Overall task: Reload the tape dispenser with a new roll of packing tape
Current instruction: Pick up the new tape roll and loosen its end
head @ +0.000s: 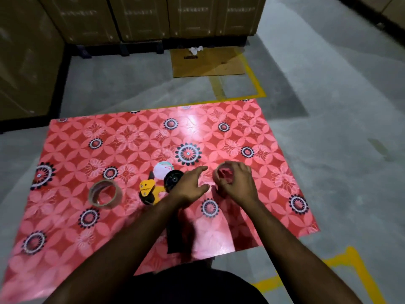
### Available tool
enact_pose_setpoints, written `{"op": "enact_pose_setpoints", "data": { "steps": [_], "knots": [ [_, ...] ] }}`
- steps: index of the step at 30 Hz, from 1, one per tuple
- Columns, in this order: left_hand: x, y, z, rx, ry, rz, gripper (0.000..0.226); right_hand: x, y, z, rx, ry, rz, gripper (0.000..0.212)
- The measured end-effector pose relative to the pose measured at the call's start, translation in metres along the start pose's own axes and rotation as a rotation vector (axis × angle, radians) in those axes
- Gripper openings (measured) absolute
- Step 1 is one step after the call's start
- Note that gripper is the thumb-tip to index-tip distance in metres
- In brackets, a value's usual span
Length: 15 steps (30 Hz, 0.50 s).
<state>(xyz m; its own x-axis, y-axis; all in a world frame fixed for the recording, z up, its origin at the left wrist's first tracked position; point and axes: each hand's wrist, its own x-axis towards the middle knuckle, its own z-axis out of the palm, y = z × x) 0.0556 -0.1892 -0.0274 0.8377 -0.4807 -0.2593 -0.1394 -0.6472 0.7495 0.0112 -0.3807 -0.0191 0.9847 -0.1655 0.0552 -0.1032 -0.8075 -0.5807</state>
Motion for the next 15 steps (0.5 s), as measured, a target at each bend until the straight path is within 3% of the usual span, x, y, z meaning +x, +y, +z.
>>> {"op": "enact_pose_setpoints", "data": {
  "steps": [5, 9, 15],
  "knots": [
    [-0.038, -0.029, -0.047, 0.122, 0.179, 0.047, 0.06, 0.001, -0.056, 0.027, -0.069, -0.102, -0.179, 0.046],
    [-0.085, -0.075, -0.078, 0.212, 0.263, -0.04, 0.056, -0.008, -0.109, 0.063, -0.049, -0.237, -0.277, 0.05],
    [-0.15, -0.146, -0.113, 0.353, 0.466, -0.092, 0.046, -0.024, -0.18, 0.118, -0.078, -0.28, -0.465, 0.048]
  ]
}}
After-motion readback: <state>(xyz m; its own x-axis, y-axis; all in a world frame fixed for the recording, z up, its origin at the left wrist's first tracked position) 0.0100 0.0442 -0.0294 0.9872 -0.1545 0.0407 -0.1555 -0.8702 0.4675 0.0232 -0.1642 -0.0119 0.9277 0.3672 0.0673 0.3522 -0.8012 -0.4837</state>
